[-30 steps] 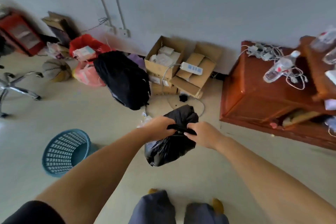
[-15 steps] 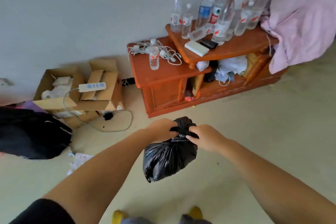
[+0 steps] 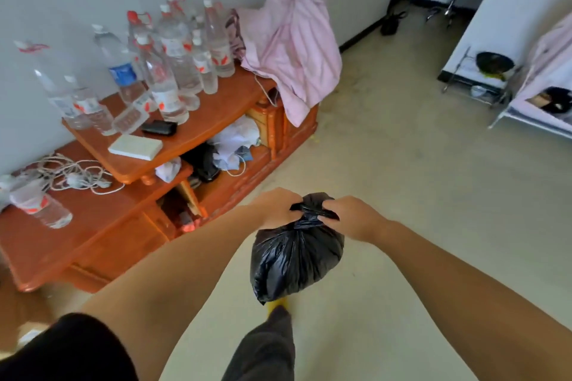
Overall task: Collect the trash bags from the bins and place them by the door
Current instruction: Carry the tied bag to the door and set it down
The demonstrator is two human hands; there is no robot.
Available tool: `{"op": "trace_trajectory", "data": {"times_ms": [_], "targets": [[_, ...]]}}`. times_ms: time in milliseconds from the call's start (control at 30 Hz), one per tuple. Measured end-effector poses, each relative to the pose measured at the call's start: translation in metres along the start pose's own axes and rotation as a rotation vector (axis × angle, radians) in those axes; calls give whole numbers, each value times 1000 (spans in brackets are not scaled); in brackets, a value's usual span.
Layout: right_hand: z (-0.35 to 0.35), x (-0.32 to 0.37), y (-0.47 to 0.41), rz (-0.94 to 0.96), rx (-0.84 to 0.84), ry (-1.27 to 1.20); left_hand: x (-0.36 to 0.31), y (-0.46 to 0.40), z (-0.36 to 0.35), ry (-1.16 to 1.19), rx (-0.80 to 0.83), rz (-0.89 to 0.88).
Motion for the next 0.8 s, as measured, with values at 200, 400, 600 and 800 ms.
{"op": "trace_trajectory", "data": {"times_ms": [200,400,600,800], "targets": [[65,-140,-29,-159,-107,4,-56,-155,54,-16,9,-171],[115,-253,-53,-290,-140,-59,-104,-298,97,-39,98,-296],[164,-382,-67,-367,-146,-83,-170,-429,130,-83,130,-399],[235,-528,-92,-295,-125,-34,-233,-578,167,-65,77,-326]]}}
Point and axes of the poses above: each hand's wrist, its own y-axis away from the middle knuckle, its own z-axis out of the back of the hand, x = y × z, the point moved 4 cm from there along -y, towards the middle knuckle, and after that the axes turned 13 degrees about z, right-handed, at the moved point
